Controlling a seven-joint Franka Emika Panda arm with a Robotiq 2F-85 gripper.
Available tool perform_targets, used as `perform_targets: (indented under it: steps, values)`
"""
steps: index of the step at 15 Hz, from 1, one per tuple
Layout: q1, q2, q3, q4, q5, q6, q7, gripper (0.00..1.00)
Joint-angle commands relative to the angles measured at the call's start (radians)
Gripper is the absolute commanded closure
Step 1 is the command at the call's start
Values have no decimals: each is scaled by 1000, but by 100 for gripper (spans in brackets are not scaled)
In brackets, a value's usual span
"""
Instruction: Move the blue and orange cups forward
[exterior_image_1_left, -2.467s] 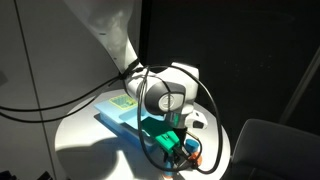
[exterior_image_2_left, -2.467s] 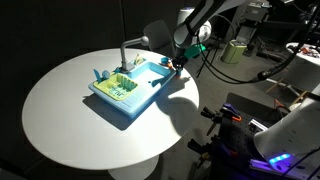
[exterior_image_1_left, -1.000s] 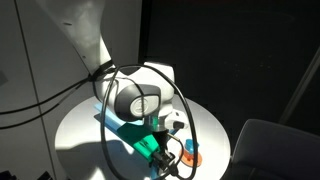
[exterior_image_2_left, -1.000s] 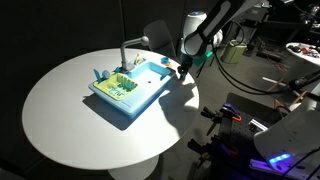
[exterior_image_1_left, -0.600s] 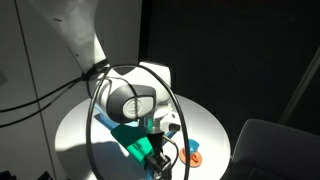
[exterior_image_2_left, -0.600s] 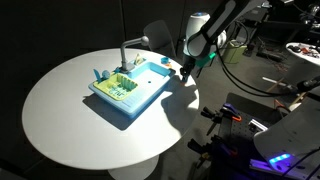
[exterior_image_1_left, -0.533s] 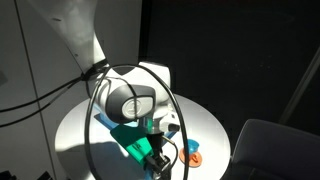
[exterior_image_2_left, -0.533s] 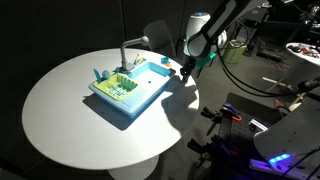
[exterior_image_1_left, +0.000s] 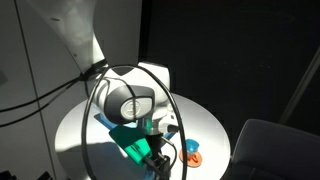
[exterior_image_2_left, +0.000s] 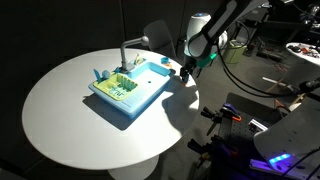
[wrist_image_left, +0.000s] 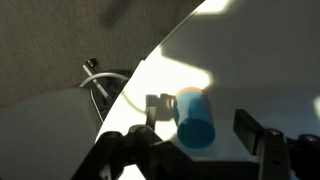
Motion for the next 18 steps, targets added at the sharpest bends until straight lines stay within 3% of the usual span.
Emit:
perform_targets:
  steps: [1, 10, 18]
  values:
    - [-3, -31, -4, -22, 1, 1, 12, 0]
    - [10, -94, -29, -26, -10, -83, 69, 0]
    - [23, -269, -36, -36, -65, -276, 185, 0]
